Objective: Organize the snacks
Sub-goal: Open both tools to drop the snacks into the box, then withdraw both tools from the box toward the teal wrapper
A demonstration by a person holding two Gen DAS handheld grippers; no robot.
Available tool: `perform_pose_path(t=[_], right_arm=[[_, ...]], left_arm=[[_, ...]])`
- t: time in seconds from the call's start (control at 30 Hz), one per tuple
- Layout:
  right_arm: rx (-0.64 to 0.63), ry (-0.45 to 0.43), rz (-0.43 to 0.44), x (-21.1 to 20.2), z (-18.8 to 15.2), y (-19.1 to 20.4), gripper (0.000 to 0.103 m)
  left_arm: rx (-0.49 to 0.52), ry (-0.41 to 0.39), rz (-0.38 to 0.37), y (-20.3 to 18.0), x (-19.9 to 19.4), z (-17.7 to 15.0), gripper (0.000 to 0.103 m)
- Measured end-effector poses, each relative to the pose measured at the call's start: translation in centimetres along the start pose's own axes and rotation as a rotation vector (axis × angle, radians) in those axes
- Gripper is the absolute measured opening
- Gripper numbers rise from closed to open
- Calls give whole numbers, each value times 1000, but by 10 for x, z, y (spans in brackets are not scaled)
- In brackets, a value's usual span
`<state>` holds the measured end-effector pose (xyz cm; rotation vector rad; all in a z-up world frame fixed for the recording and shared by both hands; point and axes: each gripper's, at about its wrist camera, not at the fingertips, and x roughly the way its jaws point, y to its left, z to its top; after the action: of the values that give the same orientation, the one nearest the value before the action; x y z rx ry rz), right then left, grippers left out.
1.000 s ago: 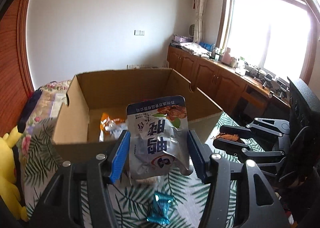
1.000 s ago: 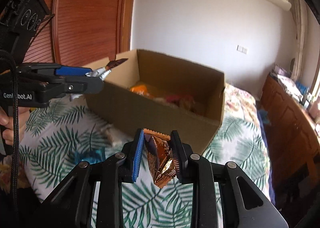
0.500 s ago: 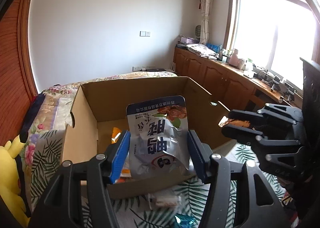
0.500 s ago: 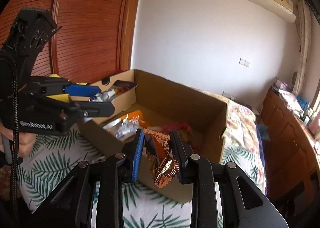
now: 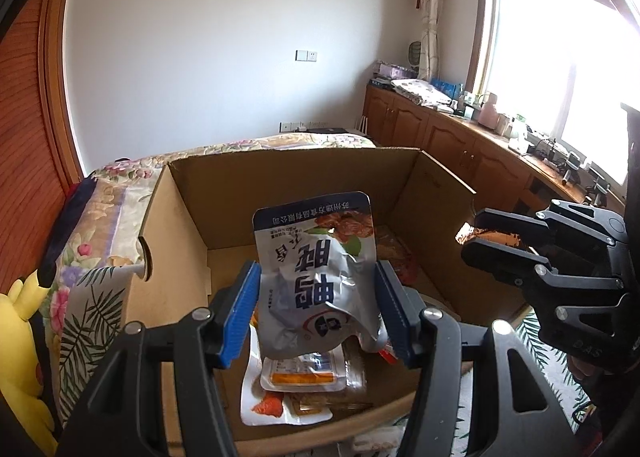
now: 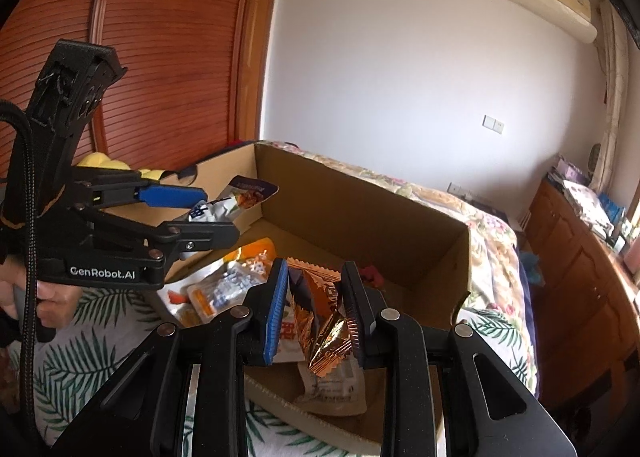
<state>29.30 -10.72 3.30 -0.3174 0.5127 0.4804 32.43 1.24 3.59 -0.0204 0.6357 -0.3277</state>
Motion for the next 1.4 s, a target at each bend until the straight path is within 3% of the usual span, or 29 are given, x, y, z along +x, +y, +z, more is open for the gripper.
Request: perform_pose_path(t=[0.63, 1.2, 1.4], right_arm=[[81, 74, 4, 38, -9, -4, 26], [137, 81, 14, 36, -14, -12, 26], [127, 72, -4, 28, -11, -9, 34]], left_arm=[[19, 104, 42, -2, 32, -3, 58], [-4, 81, 42, 3, 24, -6, 60], [8, 67, 52, -1, 8, -8, 60]])
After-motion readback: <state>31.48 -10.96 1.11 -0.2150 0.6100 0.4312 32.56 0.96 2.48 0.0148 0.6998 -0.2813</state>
